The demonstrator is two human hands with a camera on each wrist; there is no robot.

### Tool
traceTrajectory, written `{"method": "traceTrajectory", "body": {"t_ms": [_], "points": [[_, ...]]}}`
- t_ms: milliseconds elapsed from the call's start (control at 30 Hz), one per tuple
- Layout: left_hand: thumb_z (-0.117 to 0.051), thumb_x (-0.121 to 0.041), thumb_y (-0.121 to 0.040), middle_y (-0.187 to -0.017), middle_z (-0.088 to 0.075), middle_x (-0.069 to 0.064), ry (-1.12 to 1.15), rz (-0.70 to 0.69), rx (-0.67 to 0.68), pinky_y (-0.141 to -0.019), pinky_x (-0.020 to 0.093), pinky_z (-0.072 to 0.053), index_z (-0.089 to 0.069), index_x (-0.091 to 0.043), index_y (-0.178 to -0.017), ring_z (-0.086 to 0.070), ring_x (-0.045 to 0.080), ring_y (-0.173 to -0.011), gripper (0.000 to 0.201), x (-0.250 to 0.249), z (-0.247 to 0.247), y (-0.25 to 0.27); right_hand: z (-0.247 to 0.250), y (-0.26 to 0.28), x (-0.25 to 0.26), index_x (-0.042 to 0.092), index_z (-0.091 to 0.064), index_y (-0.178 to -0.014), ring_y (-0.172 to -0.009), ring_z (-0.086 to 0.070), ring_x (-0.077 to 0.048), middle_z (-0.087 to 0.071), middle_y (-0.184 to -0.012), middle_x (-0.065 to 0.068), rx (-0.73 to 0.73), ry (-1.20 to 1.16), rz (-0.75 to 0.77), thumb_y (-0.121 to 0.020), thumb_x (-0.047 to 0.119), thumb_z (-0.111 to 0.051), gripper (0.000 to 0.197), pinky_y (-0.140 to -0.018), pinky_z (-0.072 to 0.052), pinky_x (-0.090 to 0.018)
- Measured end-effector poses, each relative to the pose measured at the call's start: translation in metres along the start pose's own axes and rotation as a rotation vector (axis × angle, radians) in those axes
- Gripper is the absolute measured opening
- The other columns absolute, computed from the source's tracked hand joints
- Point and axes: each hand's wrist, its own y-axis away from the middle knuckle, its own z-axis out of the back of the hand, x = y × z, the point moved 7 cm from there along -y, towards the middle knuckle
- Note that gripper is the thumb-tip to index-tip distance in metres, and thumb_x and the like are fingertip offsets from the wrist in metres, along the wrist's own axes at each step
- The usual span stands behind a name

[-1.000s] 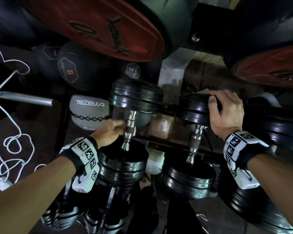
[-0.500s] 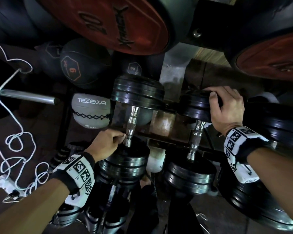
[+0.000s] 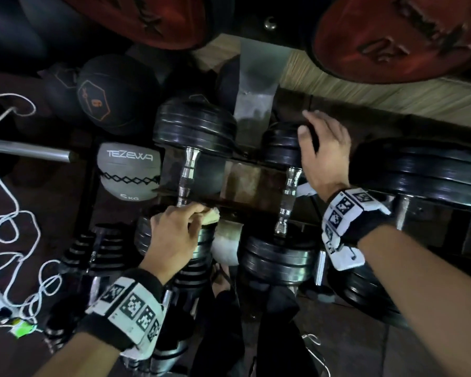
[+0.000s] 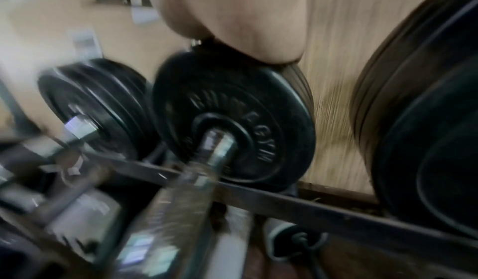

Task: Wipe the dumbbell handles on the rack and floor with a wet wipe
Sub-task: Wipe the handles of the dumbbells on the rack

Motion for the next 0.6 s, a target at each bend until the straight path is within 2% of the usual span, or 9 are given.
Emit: {"method": "traceTrajectory", "body": {"t_ms": [100,167,233,300,333,400,500,567,600], "points": [[-0.059,-0.007,-0.097,-0.113,-0.059,0.004,0.259,-0.019,-0.079,-0.095,0.036,-0.053,-0.071,-0.012,-0.115,-0.061,0.016,-0.101,0.023,-0.024,-0.02,0.007,0.01,0.042,0.012,0.017,-0.052,-0.145,-0.152,-0.022,-0.029,-0.031,-0.162,-0.013,0.083,-0.174,-0.032,-0.096,0.038,-0.054,0.053,-0.124,-0.017,-0.039],[-0.061,-0.006,-0.096,-0.113,-0.056,0.004,0.388,-0.006,-0.081,-0.093,0.031,-0.054,-0.071,-0.012,-0.116,-0.062,0.015,-0.101,0.023,-0.045,-0.033,0.01,0.019,0.081,0.025,0.018,-0.053,-0.144,-0.155,-0.015,-0.021,-0.024,-0.165,-0.009,0.172,-0.322,-0.038,-0.096,0.032,-0.059,0.05,-0.125,-0.017,-0.032],[-0.065,-0.01,-0.095,-0.11,-0.063,0.0,0.492,-0.018,-0.023,-0.087,0.028,-0.055,-0.069,-0.017,-0.118,-0.065,0.011,-0.093,0.025,-0.07,-0.044,0.011,0.025,0.117,0.034,0.023,-0.055,-0.143,-0.151,-0.025,-0.011,-0.032,-0.162,0.001,0.326,-0.466,-0.086,-0.099,0.028,-0.06,0.045,-0.122,-0.028,-0.031],[-0.068,-0.014,-0.093,-0.102,-0.066,-0.008,0.55,-0.044,0.033,-0.081,0.021,-0.053,-0.065,-0.02,-0.122,-0.065,0.007,-0.089,0.03,-0.089,-0.052,0.009,0.028,0.144,0.032,0.032,-0.057,-0.139,-0.133,-0.048,-0.002,-0.05,-0.146,0.013,0.474,-0.61,-0.222,-0.101,0.027,-0.059,0.039,-0.106,-0.049,-0.032],[-0.07,-0.016,-0.092,-0.099,-0.066,-0.01,0.57,-0.048,0.061,-0.08,0.019,-0.052,-0.061,-0.021,-0.124,-0.065,0.006,-0.09,0.034,-0.094,-0.056,0.009,0.029,0.152,0.028,0.033,-0.059,-0.136,-0.123,-0.056,-0.002,-0.058,-0.136,0.015,0.509,-0.664,-0.289,-0.101,0.026,-0.059,0.036,-0.098,-0.054,-0.031],[-0.072,-0.023,-0.09,-0.095,-0.067,-0.011,0.6,-0.023,0.14,-0.083,0.021,-0.054,-0.056,-0.025,-0.127,-0.067,0.006,-0.092,0.04,-0.099,-0.066,0.009,0.032,0.16,0.017,0.028,-0.066,-0.126,-0.111,-0.064,-0.005,-0.07,-0.118,0.011,0.515,-0.746,-0.393,-0.1,0.021,-0.061,0.027,-0.091,-0.056,-0.028],[-0.07,-0.028,-0.091,-0.093,-0.071,-0.013,0.572,0.019,0.222,-0.09,0.025,-0.051,-0.057,-0.029,-0.123,-0.067,0.002,-0.096,0.034,-0.095,-0.078,0.008,0.031,0.163,-0.009,0.018,-0.074,-0.106,-0.101,-0.069,-0.013,-0.076,-0.103,0.001,0.466,-0.81,-0.494,-0.097,0.012,-0.066,0.014,-0.09,-0.055,-0.027],[-0.067,-0.024,-0.094,-0.097,-0.071,-0.013,0.366,-0.039,0.107,-0.093,0.027,-0.048,-0.062,-0.025,-0.116,-0.064,0.001,-0.099,0.023,-0.078,-0.072,0.001,0.026,0.16,-0.037,0.016,-0.076,-0.1,-0.097,-0.07,-0.011,-0.077,-0.097,0.003,0.392,-0.709,-0.529,-0.095,0.01,-0.067,0.012,-0.09,-0.055,-0.028],[-0.066,-0.024,-0.093,-0.102,-0.07,-0.008,0.197,-0.086,0.027,-0.094,0.034,-0.049,-0.063,-0.023,-0.114,-0.064,0.01,-0.101,0.021,-0.067,-0.065,-0.002,0.023,0.157,-0.052,0.015,-0.076,-0.1,-0.095,-0.07,-0.01,-0.077,-0.096,0.004,0.359,-0.602,-0.533,-0.095,0.011,-0.067,0.011,-0.09,-0.055,-0.03]]}}
